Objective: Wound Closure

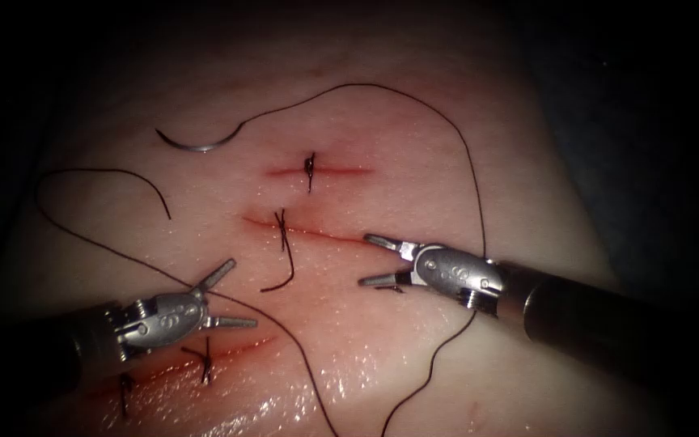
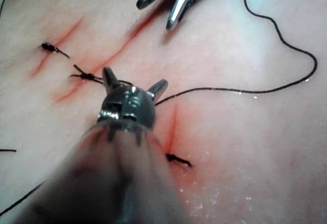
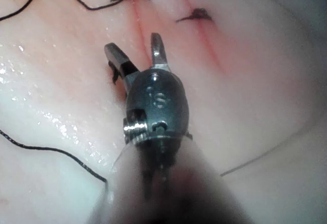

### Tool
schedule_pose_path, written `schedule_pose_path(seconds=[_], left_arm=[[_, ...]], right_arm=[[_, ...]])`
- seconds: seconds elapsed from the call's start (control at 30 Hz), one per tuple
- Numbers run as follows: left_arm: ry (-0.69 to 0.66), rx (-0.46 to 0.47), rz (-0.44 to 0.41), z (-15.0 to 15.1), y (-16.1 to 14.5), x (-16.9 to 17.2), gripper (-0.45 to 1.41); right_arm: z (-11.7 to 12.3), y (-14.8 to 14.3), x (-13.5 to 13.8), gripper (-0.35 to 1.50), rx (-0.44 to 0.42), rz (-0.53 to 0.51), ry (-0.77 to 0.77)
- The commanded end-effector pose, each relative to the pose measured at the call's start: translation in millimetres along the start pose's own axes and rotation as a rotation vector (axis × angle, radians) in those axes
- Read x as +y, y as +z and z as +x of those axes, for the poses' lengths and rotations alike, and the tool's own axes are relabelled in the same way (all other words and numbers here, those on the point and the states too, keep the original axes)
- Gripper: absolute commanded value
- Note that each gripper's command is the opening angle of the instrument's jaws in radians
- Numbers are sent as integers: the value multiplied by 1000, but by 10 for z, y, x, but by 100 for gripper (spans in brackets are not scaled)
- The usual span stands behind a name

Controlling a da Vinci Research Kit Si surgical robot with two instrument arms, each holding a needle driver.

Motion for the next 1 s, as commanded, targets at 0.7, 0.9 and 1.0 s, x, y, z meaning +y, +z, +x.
schedule_pose_path(seconds=[0.7, 0.9, 1.0], left_arm=[[49, -317, 49, -29, 64, 7, 19], [23, -323, 46, -26, 70, 3, -45], [16, -297, 2, -25, 70, -2, -45]], right_arm=[[6, 28, -14, 51, -35, 20, -12], [4, 30, -18, 51, -34, 19, -16], [2, 31, -20, 51, -35, 21, -19]])
